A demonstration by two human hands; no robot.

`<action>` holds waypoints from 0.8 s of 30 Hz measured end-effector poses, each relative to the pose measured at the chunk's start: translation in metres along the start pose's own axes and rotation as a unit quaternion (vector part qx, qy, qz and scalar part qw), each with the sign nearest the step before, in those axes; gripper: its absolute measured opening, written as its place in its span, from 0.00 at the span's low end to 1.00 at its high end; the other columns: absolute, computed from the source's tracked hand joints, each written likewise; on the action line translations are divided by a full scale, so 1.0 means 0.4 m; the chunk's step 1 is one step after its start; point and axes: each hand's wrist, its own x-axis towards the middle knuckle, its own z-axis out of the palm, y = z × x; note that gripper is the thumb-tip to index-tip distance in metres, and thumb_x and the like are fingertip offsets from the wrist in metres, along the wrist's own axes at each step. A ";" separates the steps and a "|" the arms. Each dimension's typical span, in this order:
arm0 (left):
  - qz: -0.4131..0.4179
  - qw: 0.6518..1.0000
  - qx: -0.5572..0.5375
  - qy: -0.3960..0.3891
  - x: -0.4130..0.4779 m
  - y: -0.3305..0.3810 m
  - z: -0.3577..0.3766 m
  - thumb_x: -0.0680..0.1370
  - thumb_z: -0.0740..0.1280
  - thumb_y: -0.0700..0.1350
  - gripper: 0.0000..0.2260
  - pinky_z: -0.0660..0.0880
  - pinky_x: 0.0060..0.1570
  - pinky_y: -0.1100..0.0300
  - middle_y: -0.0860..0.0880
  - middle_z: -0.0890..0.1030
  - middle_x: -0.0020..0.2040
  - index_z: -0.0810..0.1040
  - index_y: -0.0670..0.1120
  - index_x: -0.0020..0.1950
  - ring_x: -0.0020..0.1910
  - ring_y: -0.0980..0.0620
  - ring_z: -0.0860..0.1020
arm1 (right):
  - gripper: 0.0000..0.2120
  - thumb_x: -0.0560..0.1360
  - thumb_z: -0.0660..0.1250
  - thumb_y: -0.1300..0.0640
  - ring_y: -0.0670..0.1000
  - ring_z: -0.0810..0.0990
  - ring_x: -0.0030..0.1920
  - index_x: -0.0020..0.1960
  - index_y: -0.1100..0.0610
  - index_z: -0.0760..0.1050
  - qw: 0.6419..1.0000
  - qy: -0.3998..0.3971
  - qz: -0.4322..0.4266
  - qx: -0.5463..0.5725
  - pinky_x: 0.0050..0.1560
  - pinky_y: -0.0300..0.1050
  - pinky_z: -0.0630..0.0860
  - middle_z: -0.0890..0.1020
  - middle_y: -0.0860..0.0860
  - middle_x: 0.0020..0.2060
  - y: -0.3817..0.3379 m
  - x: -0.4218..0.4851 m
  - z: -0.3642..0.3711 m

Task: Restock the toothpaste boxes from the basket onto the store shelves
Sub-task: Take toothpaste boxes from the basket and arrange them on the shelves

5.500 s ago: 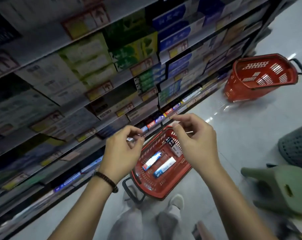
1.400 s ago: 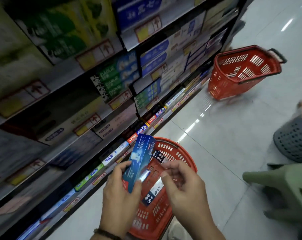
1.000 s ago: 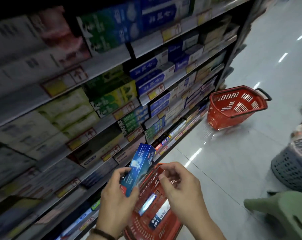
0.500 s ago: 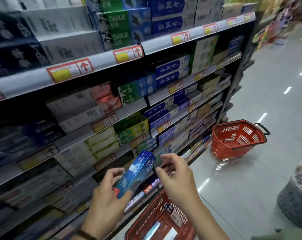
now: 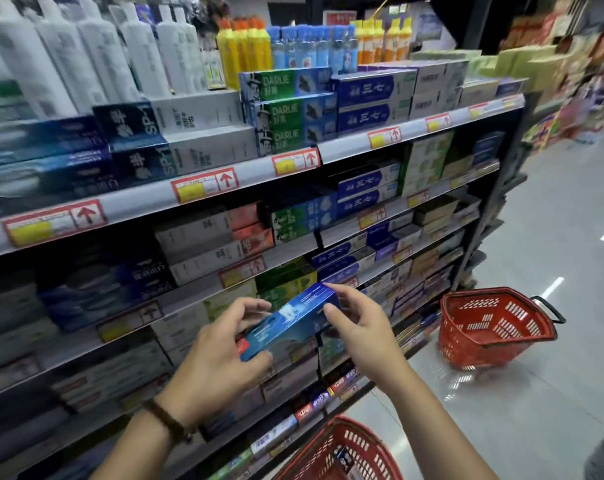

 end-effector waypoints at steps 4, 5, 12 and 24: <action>0.026 1.000 0.006 -0.001 0.010 0.030 -0.039 0.76 0.76 0.39 0.23 0.70 0.59 0.77 0.66 0.80 0.63 0.75 0.59 0.65 0.66 0.71 0.74 | 0.16 0.82 0.70 0.57 0.52 0.83 0.64 0.68 0.45 0.80 0.998 -0.020 -0.015 0.065 0.63 0.62 0.82 0.85 0.48 0.62 -0.030 0.010 -0.011; 0.030 1.000 0.004 0.000 0.014 0.037 -0.050 0.76 0.76 0.39 0.23 0.71 0.62 0.75 0.66 0.80 0.63 0.75 0.59 0.65 0.66 0.71 0.75 | 0.16 0.81 0.71 0.57 0.54 0.83 0.64 0.68 0.46 0.81 0.996 -0.022 -0.015 0.088 0.63 0.63 0.81 0.85 0.50 0.62 -0.034 0.017 -0.014; 0.028 0.999 -0.031 -0.016 0.010 0.063 -0.111 0.77 0.76 0.40 0.19 0.75 0.70 0.51 0.59 0.84 0.62 0.79 0.55 0.65 0.65 0.58 0.80 | 0.19 0.73 0.75 0.63 0.64 0.86 0.59 0.63 0.62 0.81 0.957 -0.051 0.031 0.285 0.64 0.64 0.81 0.87 0.61 0.56 -0.088 0.029 -0.027; 0.031 0.989 -0.070 0.125 -0.049 0.024 -0.142 0.69 0.80 0.53 0.23 0.81 0.59 0.55 0.58 0.84 0.63 0.82 0.55 0.63 0.61 0.56 0.83 | 0.08 0.74 0.74 0.65 0.64 0.87 0.55 0.52 0.63 0.80 0.934 0.001 0.049 0.354 0.51 0.55 0.86 0.85 0.67 0.56 -0.175 0.044 0.032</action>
